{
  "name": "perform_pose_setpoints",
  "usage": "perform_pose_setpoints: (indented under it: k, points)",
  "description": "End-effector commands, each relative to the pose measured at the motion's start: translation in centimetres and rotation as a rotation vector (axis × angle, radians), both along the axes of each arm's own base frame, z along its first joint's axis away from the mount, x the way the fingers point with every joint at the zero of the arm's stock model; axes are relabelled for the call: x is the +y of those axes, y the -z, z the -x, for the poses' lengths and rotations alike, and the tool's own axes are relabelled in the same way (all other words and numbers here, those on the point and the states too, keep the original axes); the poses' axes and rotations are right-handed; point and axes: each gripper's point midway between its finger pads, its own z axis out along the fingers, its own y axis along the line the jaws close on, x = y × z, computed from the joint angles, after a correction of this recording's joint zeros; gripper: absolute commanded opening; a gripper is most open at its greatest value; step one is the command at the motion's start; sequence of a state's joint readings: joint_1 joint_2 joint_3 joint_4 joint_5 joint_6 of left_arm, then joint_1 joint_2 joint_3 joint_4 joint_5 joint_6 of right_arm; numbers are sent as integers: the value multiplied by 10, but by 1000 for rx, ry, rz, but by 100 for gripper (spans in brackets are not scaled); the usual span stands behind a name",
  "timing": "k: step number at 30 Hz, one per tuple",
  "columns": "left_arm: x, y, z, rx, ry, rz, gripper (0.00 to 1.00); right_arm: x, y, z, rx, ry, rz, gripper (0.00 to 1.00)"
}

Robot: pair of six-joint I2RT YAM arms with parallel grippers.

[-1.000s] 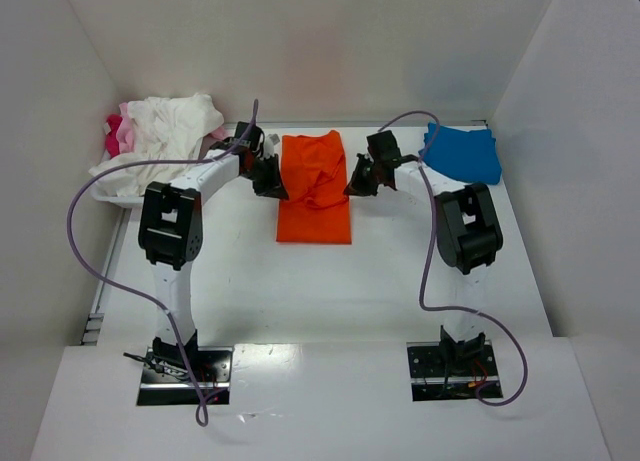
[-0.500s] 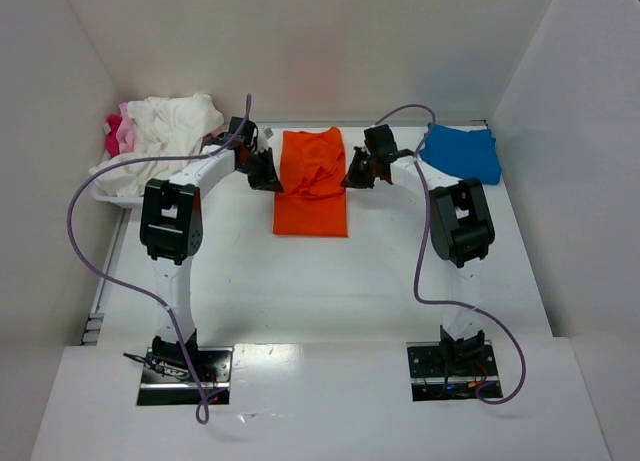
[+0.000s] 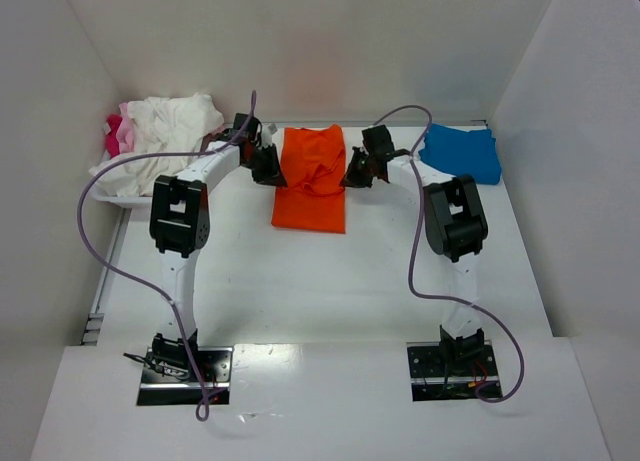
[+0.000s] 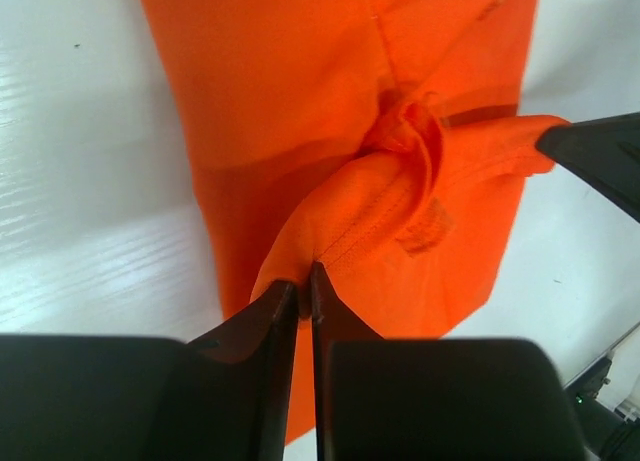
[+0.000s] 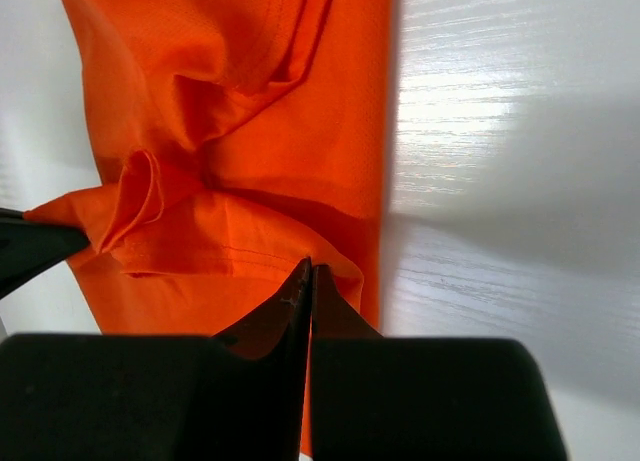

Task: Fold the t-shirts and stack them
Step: Fold the folded rectangular tshirt in 1/3 of the way

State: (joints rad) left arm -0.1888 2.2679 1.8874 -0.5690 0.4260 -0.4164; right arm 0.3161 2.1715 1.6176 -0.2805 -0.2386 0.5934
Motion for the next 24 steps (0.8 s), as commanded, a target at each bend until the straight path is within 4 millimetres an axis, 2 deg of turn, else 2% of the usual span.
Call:
perform_pose_setpoints:
  k: [1, 3, 4, 5, 7, 11, 13, 14, 16, 18, 21, 23, 24]
  points:
    - [8, 10, -11, -14, 4, -12, 20, 1, -9, -22, -77, 15, -15, 0]
    - [10, 11, -14, -20, -17, -26, 36, -1, -3, -23, -73, 16, 0, 7]
    - [14, 13, -16, -24, -30, -47, 41, -2, -2, -23, -77, 11, 5, 17]
    - [15, 8, -17, -36, -35, -53, 43, -2, -2, -23, -77, 11, 5, 22]
    - [25, -2, -22, -70, -63, -74, 55, -5, -20, -28, -128, 25, 18, 38]
    - [38, -31, -30, -154, -110, -109, 85, -8, -66, -33, -250, 23, 10, 56]
    - [42, -52, -26, -202, -116, -120, 90, -9, -91, -31, -303, 9, 11, 69]
    - [42, -62, -23, -224, -107, -112, 91, -8, -103, -29, -331, -6, 5, 79]
    - [36, -83, -15, -266, -83, -70, 92, -3, -117, -21, -351, -41, -29, 91]
    - [28, -92, 0, -286, -53, -35, 91, -2, -118, -13, -355, -66, -40, 91]
    - [7, -89, 27, -282, 24, 19, 81, 0, -112, 5, -339, -81, -49, 63]
    - [-4, -78, 42, -255, 62, 54, 69, 4, -105, 13, -333, -91, -53, 40]
    - [-7, -75, 47, -242, 72, 78, 59, 11, -101, 21, -324, -107, -53, 27]
